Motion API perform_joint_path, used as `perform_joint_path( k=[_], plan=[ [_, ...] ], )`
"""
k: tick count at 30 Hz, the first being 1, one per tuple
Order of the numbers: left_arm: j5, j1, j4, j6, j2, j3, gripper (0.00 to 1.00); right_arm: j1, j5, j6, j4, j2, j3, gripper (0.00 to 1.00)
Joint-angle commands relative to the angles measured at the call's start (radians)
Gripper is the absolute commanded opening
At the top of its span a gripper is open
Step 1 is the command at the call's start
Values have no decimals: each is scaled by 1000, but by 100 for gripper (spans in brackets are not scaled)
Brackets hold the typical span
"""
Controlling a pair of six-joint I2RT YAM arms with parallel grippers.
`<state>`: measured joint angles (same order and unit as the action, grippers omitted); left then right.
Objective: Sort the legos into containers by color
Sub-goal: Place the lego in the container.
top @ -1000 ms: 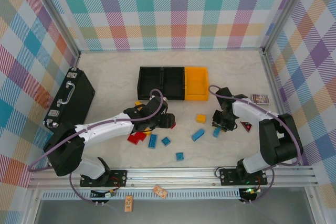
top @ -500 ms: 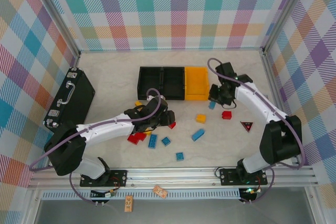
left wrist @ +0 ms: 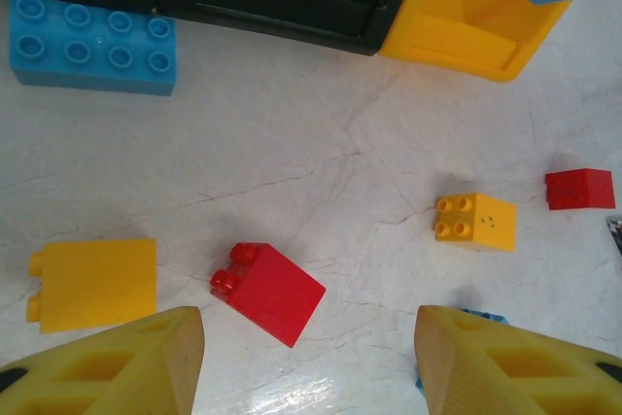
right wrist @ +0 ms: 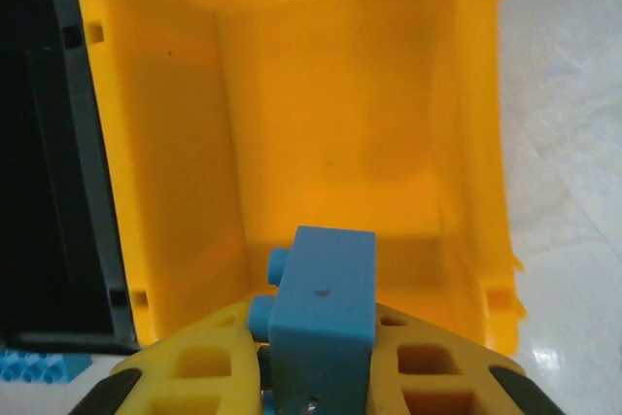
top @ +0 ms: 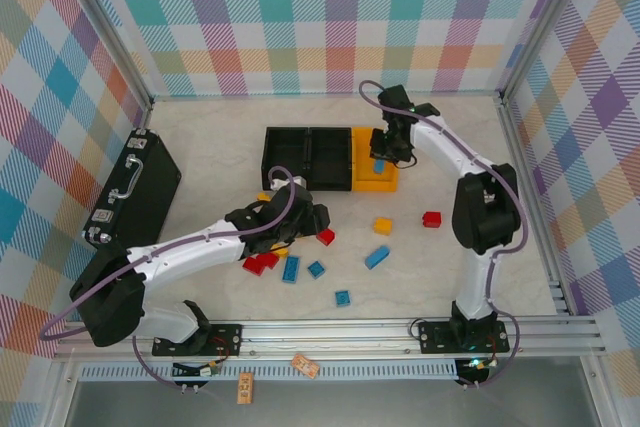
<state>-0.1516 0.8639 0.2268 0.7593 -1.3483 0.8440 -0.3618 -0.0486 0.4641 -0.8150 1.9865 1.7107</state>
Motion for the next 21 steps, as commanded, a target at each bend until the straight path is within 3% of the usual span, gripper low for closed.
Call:
perform_joint_path(
  k=[1,12,14,21],
  plan=[
    [-34,9,42,20,26,-23,60,-8,-19,-29,-54,75,84,13],
    [-63,9,86,44,54,-55,60,-19,-28,-34,-54,176,149,17],
    [-67,9,91,48,55,-56,61,-21,-32,-30,-65,182,160,25],
    [-90,9,110,50,70,-50,63,-31,-42,-38,-80,139,176,36]
  ],
)
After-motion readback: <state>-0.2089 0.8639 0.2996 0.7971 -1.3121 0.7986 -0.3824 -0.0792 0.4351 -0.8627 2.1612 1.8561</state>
